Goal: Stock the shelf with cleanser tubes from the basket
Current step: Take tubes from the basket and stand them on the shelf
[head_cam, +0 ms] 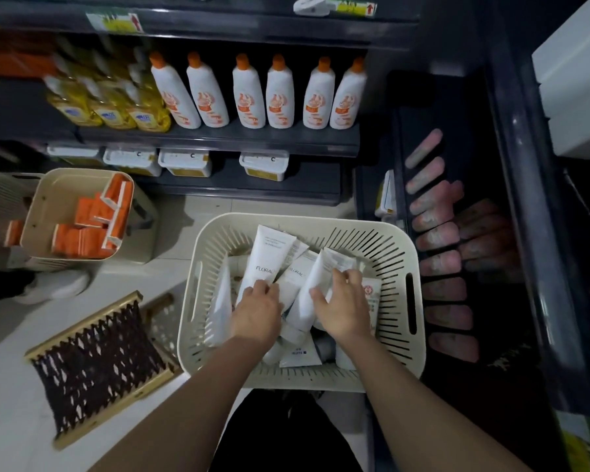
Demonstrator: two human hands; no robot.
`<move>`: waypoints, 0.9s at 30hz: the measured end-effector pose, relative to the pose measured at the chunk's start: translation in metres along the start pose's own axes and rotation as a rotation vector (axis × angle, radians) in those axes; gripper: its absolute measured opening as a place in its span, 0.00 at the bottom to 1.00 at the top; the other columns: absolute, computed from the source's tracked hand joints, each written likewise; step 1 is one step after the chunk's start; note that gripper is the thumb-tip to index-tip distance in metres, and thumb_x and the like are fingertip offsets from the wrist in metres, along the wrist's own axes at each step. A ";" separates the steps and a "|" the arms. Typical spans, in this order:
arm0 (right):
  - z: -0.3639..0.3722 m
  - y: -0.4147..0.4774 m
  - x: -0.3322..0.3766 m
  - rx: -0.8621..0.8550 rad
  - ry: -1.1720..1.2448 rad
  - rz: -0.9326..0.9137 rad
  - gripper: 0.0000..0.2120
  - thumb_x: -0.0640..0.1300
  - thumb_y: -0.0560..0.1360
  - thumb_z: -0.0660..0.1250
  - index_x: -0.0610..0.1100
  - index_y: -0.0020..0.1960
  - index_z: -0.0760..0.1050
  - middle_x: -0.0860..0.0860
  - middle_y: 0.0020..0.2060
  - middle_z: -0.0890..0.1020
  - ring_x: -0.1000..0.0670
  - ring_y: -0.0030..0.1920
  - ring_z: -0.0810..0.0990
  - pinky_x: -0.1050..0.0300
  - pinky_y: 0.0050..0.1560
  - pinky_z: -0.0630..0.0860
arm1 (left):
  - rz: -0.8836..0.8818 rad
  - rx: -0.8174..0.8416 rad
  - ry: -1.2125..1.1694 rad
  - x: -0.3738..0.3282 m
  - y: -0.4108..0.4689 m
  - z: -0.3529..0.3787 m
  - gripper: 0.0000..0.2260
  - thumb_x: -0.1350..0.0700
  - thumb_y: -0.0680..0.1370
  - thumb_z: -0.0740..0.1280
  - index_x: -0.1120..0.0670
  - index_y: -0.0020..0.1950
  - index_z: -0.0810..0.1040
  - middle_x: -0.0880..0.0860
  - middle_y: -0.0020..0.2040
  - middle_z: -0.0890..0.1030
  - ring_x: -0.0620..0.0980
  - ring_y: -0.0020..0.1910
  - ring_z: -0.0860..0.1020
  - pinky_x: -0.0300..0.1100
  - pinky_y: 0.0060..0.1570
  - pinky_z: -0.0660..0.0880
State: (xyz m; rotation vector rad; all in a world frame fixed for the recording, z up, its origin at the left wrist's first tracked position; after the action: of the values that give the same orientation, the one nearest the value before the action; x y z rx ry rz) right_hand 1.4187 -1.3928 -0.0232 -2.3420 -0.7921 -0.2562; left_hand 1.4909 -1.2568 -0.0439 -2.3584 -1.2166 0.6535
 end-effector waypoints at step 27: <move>0.042 0.026 -0.009 0.317 0.742 0.220 0.17 0.46 0.80 0.57 0.54 0.69 0.65 0.52 0.59 0.78 0.48 0.55 0.78 0.46 0.57 0.77 | -0.419 0.405 -1.232 0.009 -0.003 0.020 0.16 0.51 0.73 0.73 0.60 0.56 0.80 0.56 0.51 0.83 0.52 0.45 0.81 0.40 0.41 0.76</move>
State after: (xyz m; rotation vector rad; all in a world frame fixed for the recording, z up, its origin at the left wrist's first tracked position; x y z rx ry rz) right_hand 1.4258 -1.3863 -0.0725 -1.8043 -0.1873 -0.7796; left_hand 1.4826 -1.2449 -0.0603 -1.1757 -1.6840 2.0694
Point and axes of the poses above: each hand's wrist, its own y-axis towards the middle knuckle, its own z-axis out of the palm, x = y × z, the point moved 4 cm from there along y, towards the middle knuckle
